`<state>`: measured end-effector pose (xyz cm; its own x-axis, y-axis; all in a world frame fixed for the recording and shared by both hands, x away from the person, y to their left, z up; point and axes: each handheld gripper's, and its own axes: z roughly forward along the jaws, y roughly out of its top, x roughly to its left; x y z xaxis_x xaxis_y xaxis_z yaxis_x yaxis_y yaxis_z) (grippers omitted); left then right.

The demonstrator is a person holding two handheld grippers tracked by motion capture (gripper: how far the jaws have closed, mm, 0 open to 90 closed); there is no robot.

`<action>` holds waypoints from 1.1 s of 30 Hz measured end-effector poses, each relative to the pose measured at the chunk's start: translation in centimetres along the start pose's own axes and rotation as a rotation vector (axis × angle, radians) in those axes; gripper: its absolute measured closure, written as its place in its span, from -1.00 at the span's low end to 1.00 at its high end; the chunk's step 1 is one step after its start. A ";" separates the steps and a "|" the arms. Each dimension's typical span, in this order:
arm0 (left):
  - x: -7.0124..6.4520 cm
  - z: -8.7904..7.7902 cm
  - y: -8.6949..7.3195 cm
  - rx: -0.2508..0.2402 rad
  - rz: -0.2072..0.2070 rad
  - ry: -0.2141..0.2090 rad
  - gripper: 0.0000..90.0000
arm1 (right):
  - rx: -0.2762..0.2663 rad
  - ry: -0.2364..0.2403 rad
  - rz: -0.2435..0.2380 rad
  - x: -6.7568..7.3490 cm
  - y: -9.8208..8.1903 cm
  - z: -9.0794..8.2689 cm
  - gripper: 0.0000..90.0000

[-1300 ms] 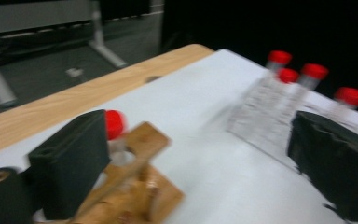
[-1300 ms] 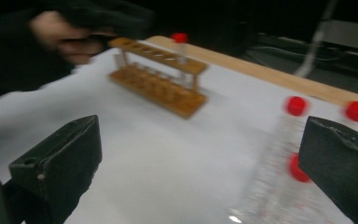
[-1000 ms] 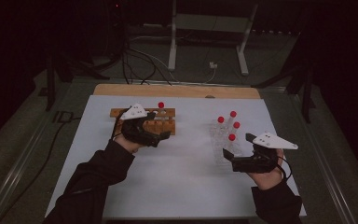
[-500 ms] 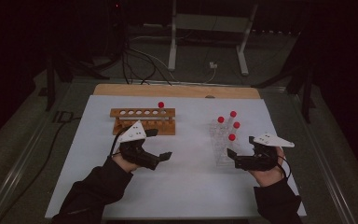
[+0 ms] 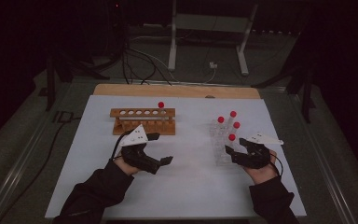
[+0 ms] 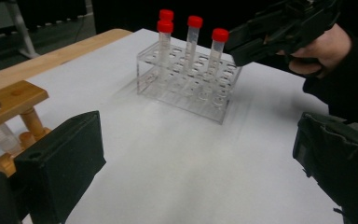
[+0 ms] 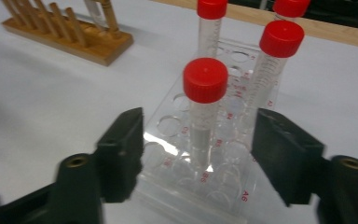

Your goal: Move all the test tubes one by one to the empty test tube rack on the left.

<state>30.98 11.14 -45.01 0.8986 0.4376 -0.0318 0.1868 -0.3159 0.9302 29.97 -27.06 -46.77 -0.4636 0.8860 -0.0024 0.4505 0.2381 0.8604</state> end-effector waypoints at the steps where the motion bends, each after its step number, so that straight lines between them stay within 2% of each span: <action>1: 0.0 0.0 0.0 0.001 -0.001 -0.003 -0.94 | 0.003 -0.006 0.000 0.0 0.0 0.1 -0.12; 6: -0.1 0.1 0.0 -0.003 -0.001 -0.010 -0.94 | 0.016 -0.024 -0.015 0.1 0.1 0.7 0.20; 8: -0.1 0.0 0.0 -0.004 0.001 -0.009 -0.94 | 0.021 -0.018 -0.018 0.1 0.1 0.9 0.33; 15: 0.0 0.0 0.0 -0.006 -0.003 -0.010 -0.94 | 0.041 -0.020 -0.034 0.1 0.2 1.5 0.55; 20: 0.0 -0.1 0.1 -0.010 -0.003 -0.006 -0.94 | 0.048 -0.032 -0.041 0.2 0.2 1.7 0.63; 33: 0.0 -0.2 0.1 -0.010 -0.007 -0.008 -0.94 | 0.047 -0.038 -0.043 0.2 0.1 1.8 0.67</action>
<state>30.97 11.26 -44.87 0.9006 0.4327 -0.0409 0.1887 -0.3046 0.9336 31.27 -26.13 -47.56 -0.4543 0.8889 -0.0590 0.4669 0.2940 0.8340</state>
